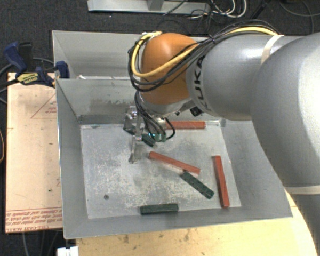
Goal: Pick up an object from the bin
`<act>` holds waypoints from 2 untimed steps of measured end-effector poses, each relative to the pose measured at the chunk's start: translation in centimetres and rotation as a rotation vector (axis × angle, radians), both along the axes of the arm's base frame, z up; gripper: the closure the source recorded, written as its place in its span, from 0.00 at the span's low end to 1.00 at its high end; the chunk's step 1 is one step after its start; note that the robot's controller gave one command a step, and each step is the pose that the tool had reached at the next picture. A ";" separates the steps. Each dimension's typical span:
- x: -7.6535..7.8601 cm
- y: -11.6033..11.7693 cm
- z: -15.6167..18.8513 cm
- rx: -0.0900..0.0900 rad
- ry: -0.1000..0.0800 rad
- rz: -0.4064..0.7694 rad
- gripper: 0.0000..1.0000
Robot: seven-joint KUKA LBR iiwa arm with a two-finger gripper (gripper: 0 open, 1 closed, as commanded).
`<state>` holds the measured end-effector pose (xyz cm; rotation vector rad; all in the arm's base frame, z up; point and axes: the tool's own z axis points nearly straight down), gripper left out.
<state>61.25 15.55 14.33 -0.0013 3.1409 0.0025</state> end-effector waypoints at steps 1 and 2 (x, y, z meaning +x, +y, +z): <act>2.2 -4.4 -7.6 -0.001 -0.004 0.025 0.00; 2.3 -4.0 -7.0 0.002 -0.008 0.028 1.00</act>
Offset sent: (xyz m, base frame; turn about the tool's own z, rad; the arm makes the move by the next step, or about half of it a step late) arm 0.0206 -0.0411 -0.0733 -0.0300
